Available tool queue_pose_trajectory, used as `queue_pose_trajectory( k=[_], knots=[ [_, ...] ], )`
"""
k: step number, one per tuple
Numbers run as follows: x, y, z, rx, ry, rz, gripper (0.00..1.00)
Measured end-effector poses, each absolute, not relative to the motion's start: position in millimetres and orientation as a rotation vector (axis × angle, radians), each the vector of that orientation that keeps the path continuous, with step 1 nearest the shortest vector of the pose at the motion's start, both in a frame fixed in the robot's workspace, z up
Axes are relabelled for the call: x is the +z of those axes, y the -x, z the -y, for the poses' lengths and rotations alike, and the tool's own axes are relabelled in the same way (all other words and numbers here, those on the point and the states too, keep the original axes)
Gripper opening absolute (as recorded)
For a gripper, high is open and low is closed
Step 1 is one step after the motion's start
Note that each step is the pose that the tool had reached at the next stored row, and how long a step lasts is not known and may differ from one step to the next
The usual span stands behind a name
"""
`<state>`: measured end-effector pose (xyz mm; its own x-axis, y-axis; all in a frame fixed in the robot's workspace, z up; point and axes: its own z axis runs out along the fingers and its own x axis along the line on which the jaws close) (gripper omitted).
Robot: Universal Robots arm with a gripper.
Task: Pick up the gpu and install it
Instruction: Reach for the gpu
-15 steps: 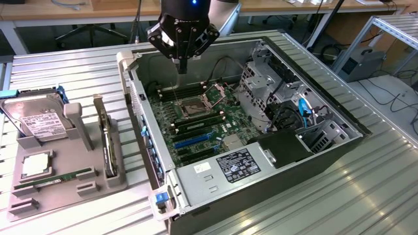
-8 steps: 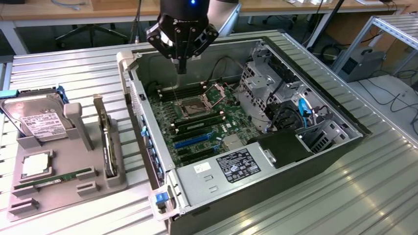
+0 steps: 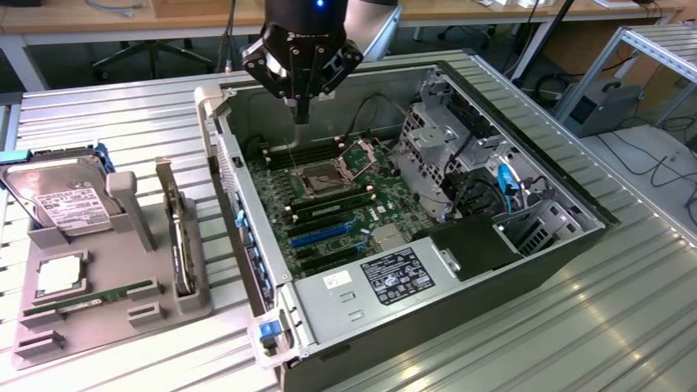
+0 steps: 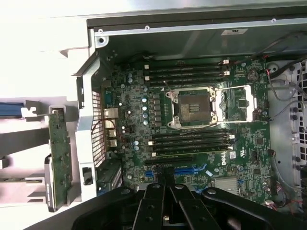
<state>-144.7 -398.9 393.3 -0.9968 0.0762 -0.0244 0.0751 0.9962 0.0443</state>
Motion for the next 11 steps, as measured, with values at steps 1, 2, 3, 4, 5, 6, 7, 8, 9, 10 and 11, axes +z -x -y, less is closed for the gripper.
queue_pose_trajectory(
  k=[1, 2, 3, 4, 5, 6, 7, 8, 9, 10, 11],
  knots=[
    [393.3, 144.9, 398.9, 0.068, -0.118, -3.112, 0.11],
    [393.3, 145.1, 398.9, 0.068, -0.118, -3.112, 0.11],
    [393.3, 145.7, 398.9, 0.068, -0.118, -3.112, 0.11],
    [393.3, 145.9, 398.9, 0.068, -0.118, -3.112, 0.11],
    [393.3, 146.2, 398.9, 0.068, -0.118, -3.113, 0.11],
    [393.3, 146.5, 398.9, 0.068, -0.118, -3.113, 0.11],
    [393.3, 146.7, 398.9, 0.068, -0.118, -3.112, 0.11],
    [393.3, 146.9, 398.9, 0.068, -0.118, -3.112, 0.11],
    [393.3, 147.2, 398.9, 0.068, -0.118, -3.112, 0.11],
    [393.3, 147.4, 398.9, 0.068, -0.118, -3.112, 0.11],
    [393.3, 147.7, 398.9, 0.068, -0.118, -3.112, 0.11]
  ],
)
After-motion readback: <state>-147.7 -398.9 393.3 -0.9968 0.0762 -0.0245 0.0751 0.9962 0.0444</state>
